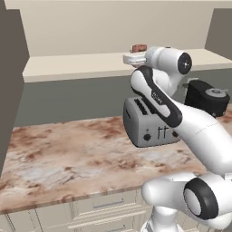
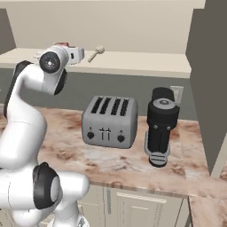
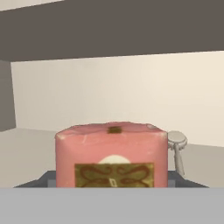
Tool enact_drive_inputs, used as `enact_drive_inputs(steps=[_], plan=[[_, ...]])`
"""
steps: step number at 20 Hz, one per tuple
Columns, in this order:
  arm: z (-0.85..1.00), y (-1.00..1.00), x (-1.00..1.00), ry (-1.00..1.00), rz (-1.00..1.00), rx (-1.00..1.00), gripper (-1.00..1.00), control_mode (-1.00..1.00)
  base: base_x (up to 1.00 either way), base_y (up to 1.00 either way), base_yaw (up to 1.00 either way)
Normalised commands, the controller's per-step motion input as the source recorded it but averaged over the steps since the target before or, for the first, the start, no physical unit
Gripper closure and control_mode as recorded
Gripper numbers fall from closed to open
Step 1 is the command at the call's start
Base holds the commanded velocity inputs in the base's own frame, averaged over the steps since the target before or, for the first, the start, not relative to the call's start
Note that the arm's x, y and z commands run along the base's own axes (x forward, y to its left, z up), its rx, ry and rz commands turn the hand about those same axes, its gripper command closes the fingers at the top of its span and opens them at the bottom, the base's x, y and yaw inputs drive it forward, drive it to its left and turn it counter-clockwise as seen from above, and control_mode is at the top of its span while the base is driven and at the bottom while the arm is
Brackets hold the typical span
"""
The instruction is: Pick up the bar soap and dish brush from the sink, and place them back in the cabinet, and close the cabinet doors.
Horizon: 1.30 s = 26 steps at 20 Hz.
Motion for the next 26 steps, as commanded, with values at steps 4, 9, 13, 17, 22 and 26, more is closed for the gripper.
enact_drive_inputs(steps=[4, 9, 13, 17, 22, 26], plan=[[0.00, 0.17, 0.53, 0.00, 0.02, 0.00, 1.00, -1.00, 0.00, 0.00, 0.00], [0.00, 0.12, 0.53, 0.00, 0.02, 0.00, 1.00, -1.00, 0.00, 0.00, 0.00], [0.00, 0.06, 0.49, 0.00, 0.03, 0.00, 1.00, -1.00, 0.00, 0.00, 0.00], [0.00, 0.03, 0.52, 0.00, 0.01, 0.00, 1.00, -1.00, 0.00, 0.00, 0.00], [0.00, 0.02, 0.44, 0.09, 0.00, 0.02, 1.00, -1.00, 0.00, 0.00, 0.00], [0.00, 0.02, 0.40, 0.12, 0.00, 0.00, 1.00, -1.00, 0.00, 0.00, 0.00]])
